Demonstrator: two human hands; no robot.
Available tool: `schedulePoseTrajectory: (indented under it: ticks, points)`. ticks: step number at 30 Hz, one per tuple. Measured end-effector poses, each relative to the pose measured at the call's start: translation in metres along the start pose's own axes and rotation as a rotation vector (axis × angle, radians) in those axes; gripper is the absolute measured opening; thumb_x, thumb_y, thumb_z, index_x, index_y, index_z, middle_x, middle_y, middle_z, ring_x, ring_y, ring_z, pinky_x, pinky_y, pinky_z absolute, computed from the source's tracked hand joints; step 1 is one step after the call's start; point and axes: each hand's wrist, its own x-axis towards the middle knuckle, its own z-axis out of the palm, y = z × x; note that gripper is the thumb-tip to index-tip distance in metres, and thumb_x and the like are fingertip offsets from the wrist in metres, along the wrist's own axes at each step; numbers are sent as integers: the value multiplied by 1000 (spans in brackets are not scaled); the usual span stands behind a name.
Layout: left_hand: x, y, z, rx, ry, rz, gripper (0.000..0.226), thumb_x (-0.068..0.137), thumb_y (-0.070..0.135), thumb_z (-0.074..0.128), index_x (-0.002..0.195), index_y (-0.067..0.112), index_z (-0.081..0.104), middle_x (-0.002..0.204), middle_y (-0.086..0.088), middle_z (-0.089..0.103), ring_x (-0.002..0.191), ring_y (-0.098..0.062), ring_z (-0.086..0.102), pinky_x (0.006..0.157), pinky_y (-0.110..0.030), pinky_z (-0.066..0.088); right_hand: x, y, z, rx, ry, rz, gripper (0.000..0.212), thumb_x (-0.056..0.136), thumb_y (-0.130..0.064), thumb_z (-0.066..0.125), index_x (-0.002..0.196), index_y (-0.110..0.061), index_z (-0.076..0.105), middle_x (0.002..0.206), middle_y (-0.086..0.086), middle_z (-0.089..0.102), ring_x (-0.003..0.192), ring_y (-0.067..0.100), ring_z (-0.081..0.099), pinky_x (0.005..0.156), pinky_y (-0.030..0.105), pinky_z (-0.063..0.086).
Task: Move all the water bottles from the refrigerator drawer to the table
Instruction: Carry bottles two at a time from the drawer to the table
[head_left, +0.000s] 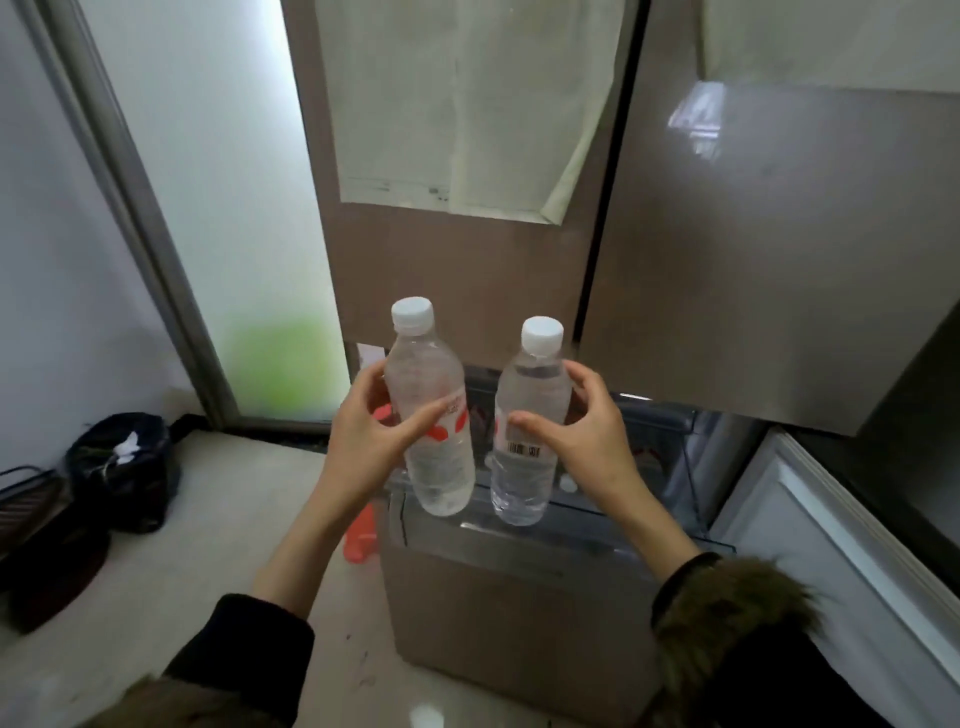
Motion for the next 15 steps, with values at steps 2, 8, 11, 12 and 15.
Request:
schedulePoseTrajectory:
  ticks: [2, 8, 11, 12, 15]
  points:
    - [-19, 8, -18, 4, 75, -24, 52, 73, 28, 73, 120, 21, 51, 110, 9, 62, 96, -2, 62, 72, -11, 53, -11, -14, 12, 65, -80, -9, 55, 72, -24, 76, 116, -30, 44, 101, -23, 53, 91, -8, 54, 73, 14, 49]
    - [-89, 19, -96, 120, 264, -93, 54, 71, 37, 76, 117, 22, 52, 101, 14, 62, 92, -1, 62, 78, -20, 53, -45, -40, 80, 127, -329, -55, 49, 72, -25, 75, 115, -33, 52, 104, -16, 63, 96, 4, 62, 76, 21, 53]
    - [-129, 22, -145, 164, 374, -135, 73, 58, 56, 70, 119, 21, 54, 110, 6, 64, 99, -12, 63, 85, -33, 53, -61, -57, 129, 139, -451, -85, 54, 72, -24, 76, 121, -29, 53, 107, -13, 63, 97, 4, 62, 78, 21, 52]
    - [-142, 22, -162, 178, 418, -152, 70, 58, 55, 71, 118, 22, 54, 110, 5, 65, 99, -12, 63, 86, -35, 53, -66, -63, 148, 144, -495, -95, 53, 72, -24, 76, 119, -31, 52, 105, -16, 62, 96, 2, 61, 76, 19, 51]
    - [-183, 22, -219, 226, 552, -207, 54, 70, 36, 76, 117, 25, 52, 108, 7, 63, 98, -10, 62, 85, -31, 53, -90, -85, 211, 158, -629, -129, 48, 70, -29, 76, 110, -40, 52, 100, -21, 63, 93, -1, 63, 77, 20, 51]
